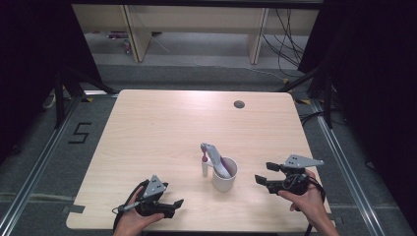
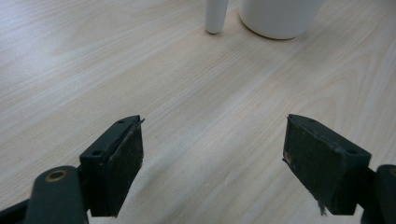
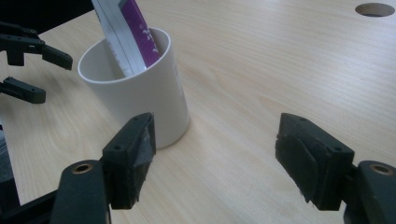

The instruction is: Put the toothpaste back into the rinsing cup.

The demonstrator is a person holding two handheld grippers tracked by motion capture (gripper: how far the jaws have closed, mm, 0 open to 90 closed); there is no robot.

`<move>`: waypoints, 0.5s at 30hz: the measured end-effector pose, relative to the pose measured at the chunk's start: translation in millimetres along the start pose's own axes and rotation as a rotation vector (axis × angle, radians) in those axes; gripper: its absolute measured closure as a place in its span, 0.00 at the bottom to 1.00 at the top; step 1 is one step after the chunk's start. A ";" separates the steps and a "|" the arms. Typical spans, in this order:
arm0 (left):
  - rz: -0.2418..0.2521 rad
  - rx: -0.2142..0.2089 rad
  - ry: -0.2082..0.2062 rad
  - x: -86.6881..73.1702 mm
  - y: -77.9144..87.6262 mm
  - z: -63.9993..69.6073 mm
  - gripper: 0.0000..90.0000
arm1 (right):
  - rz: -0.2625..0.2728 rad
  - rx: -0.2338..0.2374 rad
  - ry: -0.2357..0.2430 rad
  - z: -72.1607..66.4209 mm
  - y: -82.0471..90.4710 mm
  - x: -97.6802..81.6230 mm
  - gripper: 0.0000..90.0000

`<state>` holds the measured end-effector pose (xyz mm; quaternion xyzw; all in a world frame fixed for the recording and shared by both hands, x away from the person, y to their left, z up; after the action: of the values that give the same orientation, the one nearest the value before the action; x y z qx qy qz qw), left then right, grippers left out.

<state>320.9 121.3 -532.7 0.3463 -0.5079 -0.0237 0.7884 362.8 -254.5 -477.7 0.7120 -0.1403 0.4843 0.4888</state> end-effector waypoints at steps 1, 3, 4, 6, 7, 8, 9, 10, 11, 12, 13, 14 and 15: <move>-0.013 0.010 -0.009 -0.5 0.0 -1.5 0.22 | 0.014 -0.015 0.033 3.1 0.1 -0.5 0.32; -0.017 0.002 -0.011 -1.0 -0.4 -0.4 0.22 | 0.009 -0.012 0.018 3.0 1.8 -4.1 0.32; -0.008 0.000 -0.007 -0.9 -1.2 0.5 0.22 | -0.011 -0.013 -0.002 1.8 4.1 -7.1 0.32; -0.007 -0.003 -0.006 -1.0 -1.4 1.1 0.22 | -0.006 -0.025 0.020 4.1 5.6 -10.6 0.31; -0.007 0.000 -0.005 -1.1 -1.4 1.3 0.22 | 0.000 -0.023 0.022 4.2 5.3 -11.9 0.31; -0.008 -0.002 -0.005 -1.3 -1.3 1.2 0.22 | 0.000 -0.037 0.030 5.0 6.3 -14.0 0.31; -0.007 0.002 -0.005 -1.4 -1.1 1.1 0.22 | -0.013 -0.042 0.015 4.1 8.3 -16.1 0.31; -0.006 0.002 -0.002 -1.5 -0.8 1.2 0.22 | -0.004 -0.037 0.030 5.6 8.6 -17.2 0.31; -0.007 0.007 -0.003 -1.4 -0.3 1.1 0.22 | -0.019 -0.031 0.003 3.7 10.1 -19.0 0.31; -0.010 0.006 -0.005 -1.5 0.1 0.8 0.22 | 0.011 -0.042 0.038 7.0 8.9 -19.5 0.30; -0.008 0.007 -0.004 -1.6 0.1 0.8 0.22 | 0.000 -0.034 0.020 5.9 9.9 -21.2 0.30; -0.007 0.007 -0.005 -1.6 0.2 0.8 0.22 | -0.015 -0.035 0.007 5.2 12.0 -22.8 0.30; -0.008 0.006 -0.004 -1.7 0.2 0.8 0.22 | 0.000 -0.045 0.031 7.7 12.2 -23.3 0.30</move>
<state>319.4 121.7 -533.7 0.3508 -0.5083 -0.0261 0.7861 347.4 -273.1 -490.5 0.6931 -0.1438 0.4920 0.5068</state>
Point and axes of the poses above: each handheld gripper's, and its own axes: y roughly backward along the jaws, x roughly out of its top, z roughly to its right, the point moved 4 cm from there along -y, roughly forward along the jaws, and after that the axes turned 15 degrees about -x, right-handed, at the moved point
